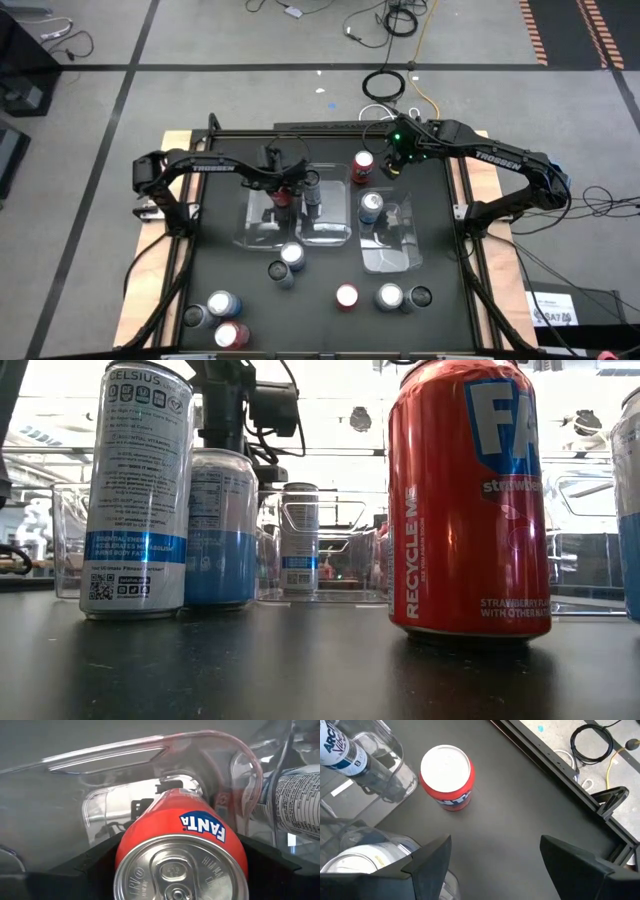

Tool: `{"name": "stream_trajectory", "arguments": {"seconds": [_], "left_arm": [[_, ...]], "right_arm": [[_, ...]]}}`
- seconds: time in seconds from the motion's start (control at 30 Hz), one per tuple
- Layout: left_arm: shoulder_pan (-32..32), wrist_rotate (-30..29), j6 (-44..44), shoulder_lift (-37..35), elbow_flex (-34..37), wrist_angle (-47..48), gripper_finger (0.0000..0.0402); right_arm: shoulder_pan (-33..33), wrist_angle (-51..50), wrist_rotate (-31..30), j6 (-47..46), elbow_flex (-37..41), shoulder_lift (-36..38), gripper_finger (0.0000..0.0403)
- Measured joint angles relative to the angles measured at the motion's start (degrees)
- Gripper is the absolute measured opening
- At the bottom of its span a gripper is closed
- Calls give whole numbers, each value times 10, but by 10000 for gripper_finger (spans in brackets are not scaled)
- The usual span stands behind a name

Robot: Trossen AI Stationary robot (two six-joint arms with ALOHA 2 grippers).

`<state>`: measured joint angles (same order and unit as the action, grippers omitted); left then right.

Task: Sort soda cans
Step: Put the red soda can into the top left transparent bin

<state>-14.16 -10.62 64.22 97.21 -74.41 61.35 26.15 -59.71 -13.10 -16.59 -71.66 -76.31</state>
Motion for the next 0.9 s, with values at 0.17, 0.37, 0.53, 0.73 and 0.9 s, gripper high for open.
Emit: {"name": "stream_trajectory", "arguments": {"seconds": [0.17, 0.37, 0.53, 0.73, 0.9], "left_arm": [[0, -1, 5, 0, 0, 0, 331], [2, -1, 15, 0, 0, -4, 331], [5, -9, 15, 0, 0, -10, 332], [4, -34, 15, 0, 0, -10, 334], [4, -34, 15, 0, 0, -10, 364]], "right_arm": [[0, -4, 0, 4, 0, 0, 299], [0, -3, 0, 4, 0, 0, 299], [0, -3, 0, 4, 0, 0, 299], [0, -4, 0, -8, 0, 0, 299], [0, -3, 0, -21, 0, 0, 299]]}}
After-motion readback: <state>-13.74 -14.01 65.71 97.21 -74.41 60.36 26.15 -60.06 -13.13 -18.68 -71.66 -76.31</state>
